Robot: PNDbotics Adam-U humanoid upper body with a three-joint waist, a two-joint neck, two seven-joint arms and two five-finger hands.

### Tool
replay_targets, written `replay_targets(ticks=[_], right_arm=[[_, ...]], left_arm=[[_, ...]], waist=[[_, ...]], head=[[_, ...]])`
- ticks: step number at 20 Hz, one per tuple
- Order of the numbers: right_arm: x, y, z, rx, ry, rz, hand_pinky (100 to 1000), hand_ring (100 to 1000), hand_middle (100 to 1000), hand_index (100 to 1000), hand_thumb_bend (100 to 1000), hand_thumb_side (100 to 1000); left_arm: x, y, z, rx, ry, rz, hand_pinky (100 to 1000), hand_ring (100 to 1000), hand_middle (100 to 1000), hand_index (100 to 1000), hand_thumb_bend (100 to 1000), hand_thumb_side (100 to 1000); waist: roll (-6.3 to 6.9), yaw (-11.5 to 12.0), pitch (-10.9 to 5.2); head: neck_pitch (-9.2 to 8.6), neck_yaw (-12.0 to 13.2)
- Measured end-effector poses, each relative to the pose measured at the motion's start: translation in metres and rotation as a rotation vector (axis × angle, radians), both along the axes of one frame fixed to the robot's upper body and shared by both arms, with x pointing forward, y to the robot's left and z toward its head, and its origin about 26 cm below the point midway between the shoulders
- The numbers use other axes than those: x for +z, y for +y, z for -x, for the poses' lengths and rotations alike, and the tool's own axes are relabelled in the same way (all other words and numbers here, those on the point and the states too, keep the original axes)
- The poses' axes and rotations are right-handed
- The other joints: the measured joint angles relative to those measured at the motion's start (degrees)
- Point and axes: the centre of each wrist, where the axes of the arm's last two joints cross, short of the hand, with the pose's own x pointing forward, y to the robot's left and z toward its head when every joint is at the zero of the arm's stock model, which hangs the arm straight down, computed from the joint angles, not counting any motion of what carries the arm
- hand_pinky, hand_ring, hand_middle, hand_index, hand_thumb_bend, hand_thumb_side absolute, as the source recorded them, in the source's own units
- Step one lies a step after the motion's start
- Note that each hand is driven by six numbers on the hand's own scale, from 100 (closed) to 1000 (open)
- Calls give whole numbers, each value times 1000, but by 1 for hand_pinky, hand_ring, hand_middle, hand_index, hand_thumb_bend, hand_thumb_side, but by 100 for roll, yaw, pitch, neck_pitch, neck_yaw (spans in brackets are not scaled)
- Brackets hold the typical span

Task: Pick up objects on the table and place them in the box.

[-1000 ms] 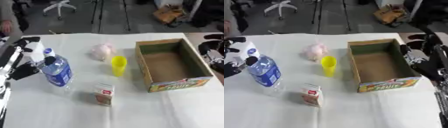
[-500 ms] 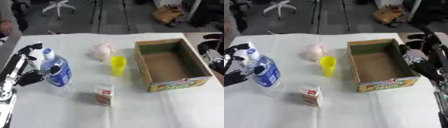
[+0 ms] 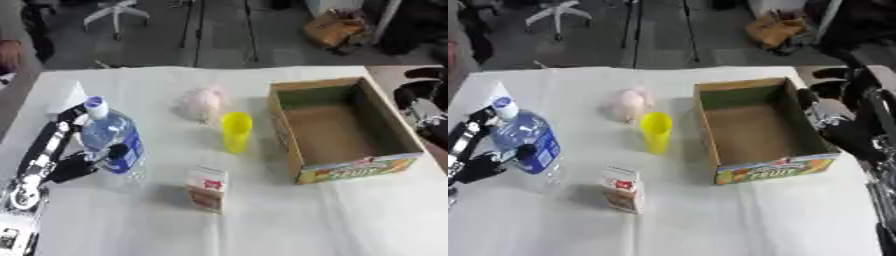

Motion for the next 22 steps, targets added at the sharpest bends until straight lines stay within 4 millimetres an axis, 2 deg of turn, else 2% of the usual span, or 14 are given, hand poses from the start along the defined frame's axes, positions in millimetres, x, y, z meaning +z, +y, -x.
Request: replay_targets(ticks=[6,7,9,10,12,14,15,16,19,20,22], right_arm=[[0,1,0,2,1,0,758,711,735,1000,438,393],[0,1,0,2,1,0,758,711,735,1000,437,394],[0,1,0,2,1,0,757,711,735,1000,436,394],[0,1,0,2,1,0,757,711,735,1000,436,394],[0,1,0,2,1,0,757,710,735,1000,435,395],[0,1,0,2,1,0,757,710,735,1000,435,395],[0,1,0,2,1,0,757,710,735,1000,434,397],[0,1,0,2,1,0,757,710,735,1000,433,397],[0,1,0,2,1,0,757,710,735,1000,433,397],[0,1,0,2,1,0,758,710,735,1000,433,397],[0,1,0,2,1,0,758,710,735,1000,433,397]], left_arm=[[-5,2,0,-72,40,19,705,944,752,920,1000,635],[-6,2,-1,-77,45,20,691,918,733,906,1000,611],[-6,3,0,-79,53,21,677,899,705,890,936,578],[-6,4,0,-76,56,21,677,899,705,890,936,578],[-7,4,0,-70,60,17,631,864,646,841,754,529],[-7,4,0,-63,61,14,628,861,642,837,745,526],[-7,4,0,-60,62,12,583,823,601,803,609,465],[-7,4,0,-56,62,11,563,807,587,782,550,436],[-7,5,0,-38,58,16,557,800,580,774,529,427],[-7,5,0,-32,56,19,511,757,536,724,416,375],[-7,5,0,-18,51,24,511,757,536,724,416,375]], waist=[[0,-1,-1],[1,-1,-1],[1,-1,-1],[1,-1,-1],[1,-1,-1],[1,-1,-1],[1,-1,-1],[1,-1,-2],[2,-1,-8],[2,-1,-8],[2,-1,-8]], head=[[0,0],[0,0],[0,-1],[0,-2],[0,-2],[0,-3],[0,-3],[0,-4],[0,-6],[0,-7],[0,-9]])
